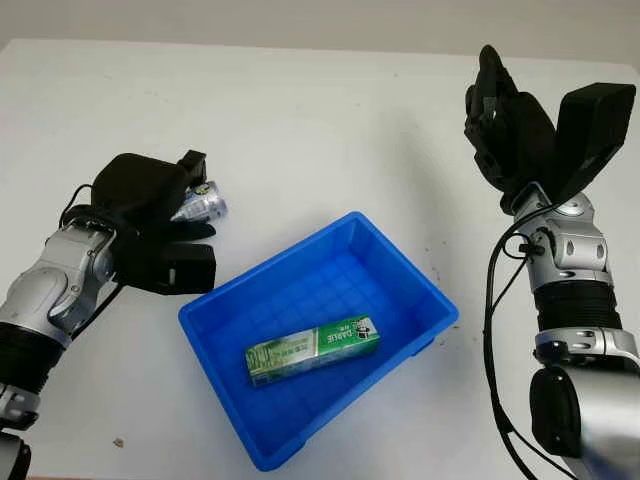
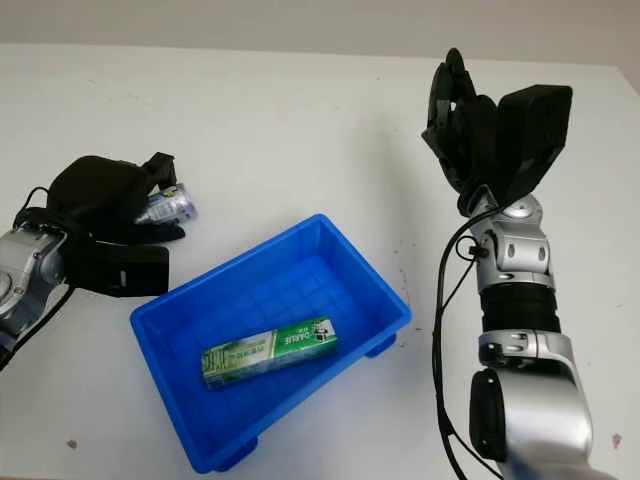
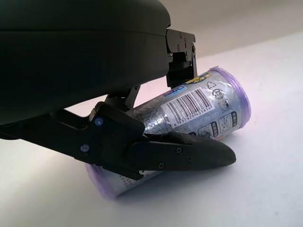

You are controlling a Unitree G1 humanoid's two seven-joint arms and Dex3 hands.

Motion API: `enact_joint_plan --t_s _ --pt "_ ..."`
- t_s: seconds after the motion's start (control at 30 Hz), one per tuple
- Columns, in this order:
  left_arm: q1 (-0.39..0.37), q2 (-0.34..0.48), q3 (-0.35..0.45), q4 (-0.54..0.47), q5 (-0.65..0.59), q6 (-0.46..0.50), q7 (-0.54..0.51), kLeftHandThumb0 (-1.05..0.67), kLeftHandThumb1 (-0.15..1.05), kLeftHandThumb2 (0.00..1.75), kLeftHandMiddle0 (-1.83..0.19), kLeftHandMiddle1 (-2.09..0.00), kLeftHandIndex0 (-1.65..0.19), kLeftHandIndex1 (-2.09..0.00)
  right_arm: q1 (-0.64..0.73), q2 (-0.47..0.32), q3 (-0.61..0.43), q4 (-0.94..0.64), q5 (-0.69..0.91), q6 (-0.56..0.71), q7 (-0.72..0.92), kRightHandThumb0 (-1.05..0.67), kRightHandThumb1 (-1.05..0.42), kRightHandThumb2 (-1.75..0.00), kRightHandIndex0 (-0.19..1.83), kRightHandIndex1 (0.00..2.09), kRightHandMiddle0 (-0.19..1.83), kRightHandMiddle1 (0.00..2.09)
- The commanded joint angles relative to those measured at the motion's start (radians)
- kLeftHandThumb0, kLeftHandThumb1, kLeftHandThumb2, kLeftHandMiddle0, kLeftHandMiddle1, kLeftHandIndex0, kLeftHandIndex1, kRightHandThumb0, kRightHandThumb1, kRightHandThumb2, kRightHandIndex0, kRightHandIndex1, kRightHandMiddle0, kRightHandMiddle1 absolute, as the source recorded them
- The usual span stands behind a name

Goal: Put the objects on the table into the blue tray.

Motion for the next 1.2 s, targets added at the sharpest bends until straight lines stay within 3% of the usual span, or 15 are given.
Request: enact_joint_plan --t_s 0.0,0.13,0.23,0.47,0.63,0.73,0.8,0.87,1.07,1.17 --pt "-0.009 -0.002 0.036 -0.034 -0.014 -0.010 0.037 -0.45 1.05 0.54 -0.88 -2.09 -0.15 -2.09 -0.011 -0.012 -0.005 -0.006 -0.001 0.004 -0.002 -0.75 -1.05 -0.79 -0.19 0.00 -0.19 0.00" --pt "-0.035 -0.016 0.120 -0.148 -0.103 0.019 -0.002 -0.45 1.05 0.49 -0.86 -2.09 -0.09 -2.09 -0.010 -0.015 -0.004 -0.012 0.000 0.013 0.002 -0.75 -1.05 -0.78 -0.19 0.00 -0.19 0.00" --pt "-0.047 -0.030 0.185 -0.254 -0.178 0.048 -0.046 -0.47 1.05 0.49 -0.90 -2.09 -0.26 -2.09 -0.011 -0.016 -0.002 -0.017 -0.004 0.019 -0.002 -0.74 -1.05 -0.78 -0.19 0.00 -0.19 0.00" --pt "-0.143 -0.032 0.295 -0.503 -0.463 0.197 -0.379 -0.43 1.05 0.43 -0.66 -2.09 -0.23 -2.09 -0.014 -0.014 0.004 -0.022 -0.007 0.020 0.001 -0.73 -1.05 -0.78 -0.19 0.00 -0.19 0.00" --pt "-0.218 -0.005 0.267 -0.634 -0.596 0.392 -0.633 -0.42 1.05 0.42 -0.61 -2.09 -0.33 -2.09 -0.009 -0.010 0.006 -0.033 -0.011 0.023 -0.005 -0.74 -1.05 -0.77 -0.19 0.00 -0.19 0.00" --pt "-0.228 -0.043 0.259 -0.674 -0.729 0.520 -0.745 -0.40 1.05 0.46 -0.65 -2.09 -0.35 -2.09 -0.007 -0.006 0.004 -0.039 -0.005 0.029 -0.002 -0.72 -1.05 -0.76 -0.19 0.00 -0.19 0.00" --pt "-0.228 -0.061 0.237 -0.707 -0.783 0.611 -0.783 -0.42 1.05 0.48 -0.78 -2.09 -0.56 -2.09 -0.006 -0.002 0.004 -0.044 -0.005 0.031 -0.006 -0.72 -1.05 -0.76 -0.19 0.00 -0.19 0.00" --pt "-0.236 -0.068 0.207 -0.739 -0.821 0.711 -0.813 -0.41 1.05 0.49 -0.85 -2.09 -0.63 -2.09 -0.004 0.000 0.006 -0.047 -0.007 0.030 -0.008 -0.73 -1.05 -0.75 -0.19 0.00 -0.19 0.00" --pt "-0.237 -0.096 0.133 -0.737 -0.882 0.859 -0.826 -0.39 1.05 0.53 -0.99 -2.09 -0.64 -2.09 0.014 0.002 0.014 -0.066 -0.016 0.027 -0.011 -0.74 -1.05 -0.74 -0.19 0.00 -0.19 0.00" --pt "-0.208 -0.134 0.120 -0.708 -0.896 0.863 -0.791 -0.39 1.05 0.54 -1.08 -2.09 -0.69 -2.09 0.025 0.005 0.010 -0.079 -0.011 0.030 -0.015 -0.74 -1.05 -0.75 -0.19 0.00 -0.19 0.00"
